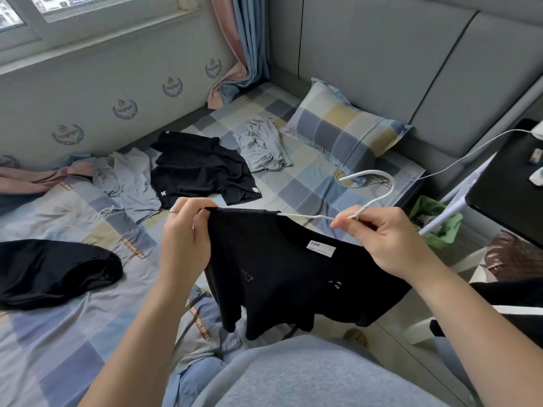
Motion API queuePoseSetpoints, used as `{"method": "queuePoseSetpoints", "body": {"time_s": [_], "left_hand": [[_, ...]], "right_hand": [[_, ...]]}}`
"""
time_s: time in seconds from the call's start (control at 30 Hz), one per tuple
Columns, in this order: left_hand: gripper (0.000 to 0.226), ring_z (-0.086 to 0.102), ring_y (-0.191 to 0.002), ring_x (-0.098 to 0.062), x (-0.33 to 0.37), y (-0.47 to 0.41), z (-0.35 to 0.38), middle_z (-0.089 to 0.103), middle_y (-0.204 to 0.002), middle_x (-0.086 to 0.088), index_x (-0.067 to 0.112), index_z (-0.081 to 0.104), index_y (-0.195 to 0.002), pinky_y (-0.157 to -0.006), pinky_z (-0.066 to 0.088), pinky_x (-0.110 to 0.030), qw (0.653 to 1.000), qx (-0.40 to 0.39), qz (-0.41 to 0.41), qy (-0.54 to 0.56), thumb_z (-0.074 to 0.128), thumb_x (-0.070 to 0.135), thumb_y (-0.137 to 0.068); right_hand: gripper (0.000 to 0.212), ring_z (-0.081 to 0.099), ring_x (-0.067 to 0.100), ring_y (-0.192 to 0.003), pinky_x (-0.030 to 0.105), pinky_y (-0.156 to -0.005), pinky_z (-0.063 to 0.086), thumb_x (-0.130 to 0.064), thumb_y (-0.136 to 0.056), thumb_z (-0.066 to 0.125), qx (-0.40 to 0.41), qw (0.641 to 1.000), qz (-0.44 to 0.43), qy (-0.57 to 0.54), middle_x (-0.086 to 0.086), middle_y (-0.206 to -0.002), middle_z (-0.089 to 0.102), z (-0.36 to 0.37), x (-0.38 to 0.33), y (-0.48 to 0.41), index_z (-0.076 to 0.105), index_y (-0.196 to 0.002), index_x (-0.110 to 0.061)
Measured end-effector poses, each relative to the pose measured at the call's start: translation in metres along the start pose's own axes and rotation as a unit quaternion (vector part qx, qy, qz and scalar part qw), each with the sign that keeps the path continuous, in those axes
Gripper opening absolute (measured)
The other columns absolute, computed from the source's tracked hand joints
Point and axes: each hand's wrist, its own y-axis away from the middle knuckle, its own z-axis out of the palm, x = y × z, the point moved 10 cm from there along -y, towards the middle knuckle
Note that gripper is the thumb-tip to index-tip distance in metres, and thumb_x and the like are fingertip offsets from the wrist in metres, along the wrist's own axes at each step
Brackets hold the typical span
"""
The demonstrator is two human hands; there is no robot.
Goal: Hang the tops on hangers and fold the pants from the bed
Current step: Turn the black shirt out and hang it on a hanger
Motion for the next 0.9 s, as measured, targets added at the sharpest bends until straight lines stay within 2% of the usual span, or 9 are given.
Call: {"method": "queuePoseSetpoints", "body": {"time_s": [0.07, 0.2, 0.33, 0.4, 0.47, 0.53, 0.67, 0.83, 0.9], "left_hand": [[0.026, 0.058, -0.094, -0.021, -0.006, 0.000, -0.001, 0.059, -0.101, 0.000, 0.011, 0.066, -0.103, -0.085, 0.047, -0.033, 1.000, -0.002, -0.018, -0.008, 0.046, -0.006, -0.099], [0.033, 0.056, -0.099, -0.024, -0.005, 0.001, 0.002, 0.060, -0.105, -0.002, 0.011, 0.069, -0.104, -0.086, 0.044, -0.027, 0.999, -0.031, -0.033, -0.015, 0.046, -0.011, -0.096], [0.029, 0.054, -0.105, -0.023, 0.023, 0.003, 0.028, 0.064, -0.105, 0.005, 0.014, 0.072, -0.110, -0.094, 0.042, -0.037, 0.985, -0.165, 0.031, -0.045, 0.059, -0.005, -0.094], [0.023, 0.055, -0.101, -0.016, 0.034, 0.007, 0.042, 0.061, -0.102, 0.012, 0.017, 0.071, -0.112, -0.090, 0.042, -0.033, 0.971, -0.233, 0.038, -0.032, 0.058, 0.005, -0.098], [0.022, 0.055, -0.094, -0.007, 0.036, 0.007, 0.048, 0.058, -0.099, 0.015, 0.019, 0.071, -0.110, -0.083, 0.042, -0.024, 0.965, -0.262, 0.024, -0.014, 0.056, 0.007, -0.099], [0.021, 0.056, -0.090, -0.006, 0.035, 0.004, 0.046, 0.057, -0.098, 0.014, 0.020, 0.072, -0.107, -0.079, 0.044, -0.021, 0.967, -0.254, 0.009, 0.004, 0.059, 0.005, -0.098], [0.028, 0.058, -0.089, -0.009, 0.035, 0.002, 0.034, 0.056, -0.094, 0.017, 0.020, 0.077, -0.093, -0.077, 0.047, -0.017, 0.981, -0.186, -0.010, 0.047, 0.068, -0.006, -0.089], [0.038, 0.057, -0.082, -0.007, 0.038, 0.001, 0.023, 0.057, -0.088, 0.007, 0.025, 0.068, -0.077, -0.072, 0.042, -0.009, 0.992, -0.117, -0.005, 0.056, 0.075, -0.012, -0.079], [0.038, 0.056, -0.082, -0.004, 0.040, -0.001, 0.024, 0.056, -0.088, 0.006, 0.027, 0.064, -0.076, -0.073, 0.041, -0.008, 0.992, -0.119, -0.002, 0.047, 0.076, -0.009, -0.081]], "right_hand": [[0.025, 0.060, 0.037, -0.065, 0.048, -0.060, 0.047, -0.065, -0.089, 0.057, 0.001, 1.000, -0.017, -0.004, 0.011, -0.078, 0.071, 0.001, -0.009, 0.000, 0.074, -0.088, -0.046], [0.011, 0.059, 0.026, -0.060, 0.041, -0.057, 0.047, -0.039, -0.092, 0.063, 0.006, 1.000, -0.018, 0.010, 0.005, -0.076, 0.072, 0.005, -0.012, 0.000, 0.073, -0.092, -0.034], [0.022, 0.056, 0.013, -0.057, 0.029, -0.055, 0.046, -0.034, -0.093, 0.064, 0.002, 0.999, -0.030, 0.022, -0.007, -0.072, 0.068, 0.016, -0.012, 0.000, 0.077, -0.092, -0.017], [0.026, 0.051, 0.008, -0.055, 0.023, -0.055, 0.043, -0.038, -0.093, 0.062, -0.003, 0.999, -0.035, 0.022, -0.015, -0.067, 0.062, 0.021, -0.015, -0.002, 0.076, -0.092, -0.016], [0.027, 0.056, 0.010, -0.058, 0.028, -0.056, 0.047, -0.038, -0.094, 0.062, -0.001, 0.999, -0.033, 0.026, -0.013, -0.071, 0.066, 0.022, -0.015, -0.004, 0.076, -0.092, -0.014], [0.026, 0.065, 0.017, -0.066, 0.035, -0.062, 0.053, -0.033, -0.092, 0.064, 0.000, 0.999, -0.022, 0.024, -0.007, -0.078, 0.072, 0.020, -0.013, -0.006, 0.077, -0.093, -0.011], [0.025, 0.058, -0.001, -0.058, 0.006, -0.059, 0.040, -0.025, -0.089, 0.066, -0.023, 1.000, -0.016, 0.009, -0.029, -0.071, 0.065, 0.026, -0.014, -0.005, 0.077, -0.094, -0.003], [0.020, 0.057, -0.005, -0.057, 0.004, -0.057, 0.039, -0.017, -0.090, 0.068, -0.027, 1.000, 0.000, -0.008, -0.031, -0.068, 0.064, 0.028, -0.011, -0.003, 0.077, -0.095, -0.001], [0.018, 0.056, -0.003, -0.058, 0.006, -0.058, 0.040, -0.024, -0.088, 0.067, -0.027, 0.999, 0.018, -0.034, -0.025, -0.068, 0.065, 0.028, -0.008, -0.002, 0.078, -0.094, -0.011]]}}
